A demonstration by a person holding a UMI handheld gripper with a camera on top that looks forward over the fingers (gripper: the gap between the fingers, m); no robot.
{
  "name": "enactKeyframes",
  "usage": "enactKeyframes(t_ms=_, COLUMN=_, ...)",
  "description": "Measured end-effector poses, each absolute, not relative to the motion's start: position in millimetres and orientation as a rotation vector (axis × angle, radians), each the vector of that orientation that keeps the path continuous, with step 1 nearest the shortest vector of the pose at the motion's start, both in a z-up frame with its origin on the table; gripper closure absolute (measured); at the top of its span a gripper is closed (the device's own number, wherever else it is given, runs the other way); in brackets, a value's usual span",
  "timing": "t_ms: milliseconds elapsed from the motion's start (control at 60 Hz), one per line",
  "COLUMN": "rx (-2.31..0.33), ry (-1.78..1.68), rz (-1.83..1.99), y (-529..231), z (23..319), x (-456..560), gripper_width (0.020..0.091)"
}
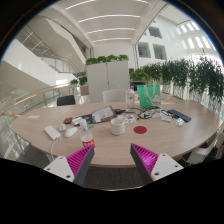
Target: Pour water
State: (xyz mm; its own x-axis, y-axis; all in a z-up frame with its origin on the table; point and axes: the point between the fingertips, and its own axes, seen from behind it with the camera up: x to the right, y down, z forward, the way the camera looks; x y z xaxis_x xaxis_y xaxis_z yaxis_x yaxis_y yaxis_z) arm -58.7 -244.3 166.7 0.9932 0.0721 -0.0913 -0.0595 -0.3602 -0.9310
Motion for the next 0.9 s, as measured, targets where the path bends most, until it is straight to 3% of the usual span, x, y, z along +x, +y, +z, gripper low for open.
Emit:
enactKeyframes(t_ms=383, rx=-1.855, ry=-0.206, rz=0.226, y=-119, z=65, x=-205, gripper_width=0.0280)
enactKeyframes(t_ms=700, rx=-1.810, ry=-0.140, rz=0.132, y=-37, z=56, x=-197, gripper_width=0.0284)
enactKeyframes(t_ms=750, rx=-1.819, ry=-0.160, rz=0.142, y=-35, z=54, x=-201, gripper_width=0.0361)
enactKeyframes(t_ms=800, rx=-1.841, ry=-0.181, rz=0.176, y=-34, z=46, x=-209, gripper_width=0.0582)
enactKeyframes(t_ms=900, rx=-1.840, ry=-0.196, rz=0.155, y=-35, z=48, x=-209, gripper_width=0.0624)
